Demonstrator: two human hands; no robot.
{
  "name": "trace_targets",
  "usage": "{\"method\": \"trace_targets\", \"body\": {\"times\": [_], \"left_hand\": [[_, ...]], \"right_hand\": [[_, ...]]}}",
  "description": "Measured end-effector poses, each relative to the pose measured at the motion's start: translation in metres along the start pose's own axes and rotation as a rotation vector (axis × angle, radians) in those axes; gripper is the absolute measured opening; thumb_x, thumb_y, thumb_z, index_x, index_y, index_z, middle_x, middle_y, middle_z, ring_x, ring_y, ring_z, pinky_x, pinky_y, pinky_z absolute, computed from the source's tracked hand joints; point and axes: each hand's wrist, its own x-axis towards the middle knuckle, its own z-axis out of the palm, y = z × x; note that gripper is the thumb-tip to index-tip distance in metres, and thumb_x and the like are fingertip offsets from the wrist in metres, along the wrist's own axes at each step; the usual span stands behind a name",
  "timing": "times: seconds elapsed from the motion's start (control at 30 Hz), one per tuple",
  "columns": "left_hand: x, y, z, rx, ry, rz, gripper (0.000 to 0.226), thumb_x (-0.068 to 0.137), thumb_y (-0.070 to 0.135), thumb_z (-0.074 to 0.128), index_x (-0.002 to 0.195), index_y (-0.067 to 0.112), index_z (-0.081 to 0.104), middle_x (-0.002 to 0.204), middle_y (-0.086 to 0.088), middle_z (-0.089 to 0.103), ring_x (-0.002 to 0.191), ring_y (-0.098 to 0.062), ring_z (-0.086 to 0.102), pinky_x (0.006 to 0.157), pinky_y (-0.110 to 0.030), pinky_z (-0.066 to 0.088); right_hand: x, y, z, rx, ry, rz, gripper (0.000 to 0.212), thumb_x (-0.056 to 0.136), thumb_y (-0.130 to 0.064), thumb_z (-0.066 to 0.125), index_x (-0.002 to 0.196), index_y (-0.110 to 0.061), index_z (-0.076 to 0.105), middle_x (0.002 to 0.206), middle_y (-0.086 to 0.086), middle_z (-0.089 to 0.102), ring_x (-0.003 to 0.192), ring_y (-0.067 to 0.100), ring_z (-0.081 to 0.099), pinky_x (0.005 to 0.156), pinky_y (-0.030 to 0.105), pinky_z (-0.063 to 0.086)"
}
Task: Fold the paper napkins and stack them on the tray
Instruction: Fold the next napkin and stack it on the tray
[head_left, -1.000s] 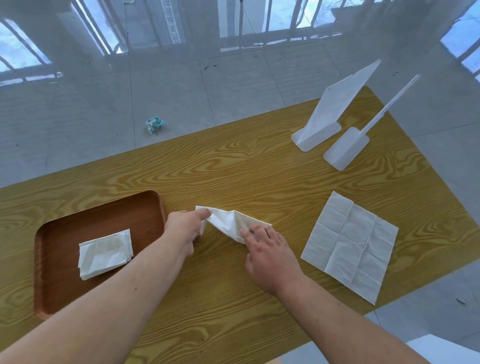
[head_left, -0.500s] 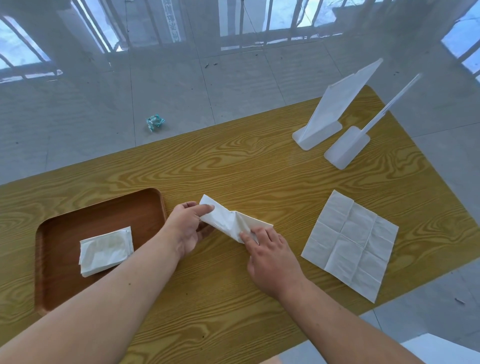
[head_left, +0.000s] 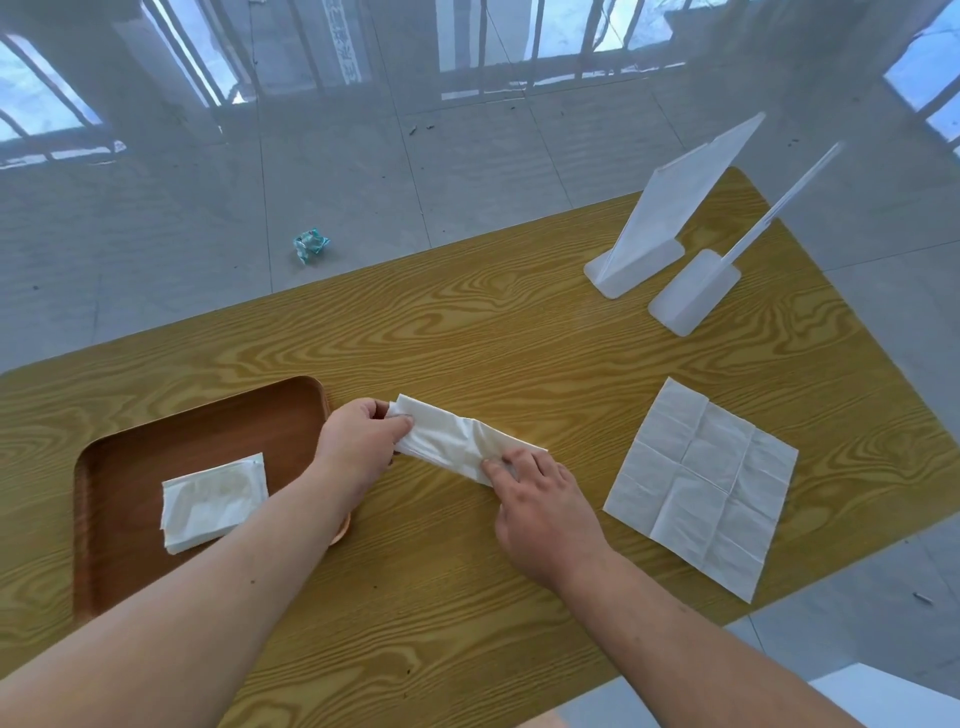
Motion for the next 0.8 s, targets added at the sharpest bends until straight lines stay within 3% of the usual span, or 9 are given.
{"method": "trace_targets", "body": {"times": [0.07, 0.13, 0.23, 0.33, 0.43, 0.5, 0.6, 0.7, 0.8], "left_hand": [[-0.013, 0.010, 0.005, 0.141, 0.075, 0.147, 0.009, 0.086, 0.038, 0.069, 0.085, 0.029, 0.072, 0.081, 0.006, 0.075, 0.074, -0.016, 0.069, 0.064, -0.042, 0.058], [-0.028, 0.023, 0.014, 0.251, 0.121, 0.298, 0.014, 0.083, 0.046, 0.065, 0.080, 0.032, 0.067, 0.071, 0.012, 0.070, 0.066, -0.008, 0.064, 0.055, -0.032, 0.047], [-0.045, 0.040, 0.032, 0.278, 0.025, 0.447, 0.019, 0.082, 0.054, 0.066, 0.081, 0.035, 0.065, 0.079, 0.027, 0.070, 0.064, -0.001, 0.063, 0.051, -0.025, 0.045], [-0.053, 0.048, 0.049, 0.221, -0.251, 0.392, 0.037, 0.078, 0.074, 0.067, 0.085, 0.038, 0.069, 0.078, 0.013, 0.075, 0.066, -0.007, 0.069, 0.057, -0.031, 0.056], [-0.049, 0.043, 0.057, 0.263, -0.183, 0.300, 0.054, 0.082, 0.081, 0.055, 0.085, 0.028, 0.069, 0.078, 0.004, 0.075, 0.071, -0.021, 0.069, 0.066, -0.045, 0.058], [-0.043, 0.032, 0.057, 0.458, -0.061, 0.309, 0.047, 0.088, 0.074, 0.054, 0.102, 0.031, 0.066, 0.087, 0.012, 0.069, 0.073, -0.009, 0.063, 0.058, -0.035, 0.051], [-0.037, 0.021, 0.059, 0.608, -0.049, 0.276, 0.064, 0.086, 0.072, 0.063, 0.131, 0.028, 0.054, 0.118, 0.006, 0.062, 0.091, -0.012, 0.062, 0.071, -0.035, 0.053], [-0.035, 0.019, 0.063, 0.601, -0.053, 0.273, 0.086, 0.075, 0.081, 0.067, 0.139, 0.028, 0.047, 0.123, 0.004, 0.060, 0.097, -0.016, 0.063, 0.075, -0.037, 0.055], [-0.035, 0.018, 0.070, 0.668, -0.099, 0.420, 0.096, 0.068, 0.080, 0.075, 0.142, 0.031, 0.041, 0.129, 0.007, 0.054, 0.107, -0.017, 0.061, 0.076, -0.031, 0.050]], "right_hand": [[0.001, -0.001, -0.002, 0.008, -0.005, -0.011, 0.060, 0.092, -0.030, 0.045, 0.150, -0.022, 0.039, 0.150, 0.007, 0.042, 0.139, 0.030, 0.037, 0.115, 0.045, 0.036], [0.001, 0.000, -0.005, 0.029, -0.006, -0.018, 0.059, 0.091, -0.028, 0.045, 0.149, -0.021, 0.040, 0.149, 0.006, 0.045, 0.138, 0.030, 0.039, 0.113, 0.045, 0.038], [-0.003, 0.004, -0.009, 0.041, 0.026, -0.047, 0.056, 0.091, -0.025, 0.047, 0.147, -0.018, 0.045, 0.144, 0.005, 0.051, 0.133, 0.028, 0.045, 0.110, 0.043, 0.041], [-0.012, 0.009, -0.013, 0.050, 0.143, -0.075, 0.040, 0.086, -0.020, 0.045, 0.120, -0.015, 0.064, 0.115, 0.003, 0.064, 0.108, 0.028, 0.058, 0.093, 0.044, 0.052], [-0.020, 0.021, -0.018, 0.116, 0.326, 0.078, 0.015, 0.078, -0.015, 0.044, 0.086, -0.018, 0.057, 0.084, -0.001, 0.056, 0.078, 0.023, 0.051, 0.073, 0.041, 0.051], [-0.023, 0.029, -0.020, 0.203, 0.434, 0.165, 0.012, 0.079, -0.016, 0.044, 0.086, -0.018, 0.054, 0.083, -0.002, 0.054, 0.077, 0.021, 0.047, 0.073, 0.036, 0.047], [-0.028, 0.034, -0.020, 0.213, 0.492, 0.129, 0.022, 0.078, -0.014, 0.042, 0.097, -0.014, 0.054, 0.090, 0.002, 0.056, 0.083, 0.023, 0.049, 0.076, 0.034, 0.044], [-0.023, 0.035, -0.019, 0.283, 0.386, 0.168, 0.026, 0.083, -0.012, 0.050, 0.108, -0.014, 0.056, 0.099, 0.001, 0.058, 0.091, 0.022, 0.053, 0.080, 0.033, 0.048], [-0.018, 0.036, -0.018, 0.362, 0.254, 0.208, 0.024, 0.092, -0.017, 0.053, 0.115, -0.019, 0.058, 0.104, -0.004, 0.059, 0.097, 0.017, 0.054, 0.082, 0.031, 0.049]]}}
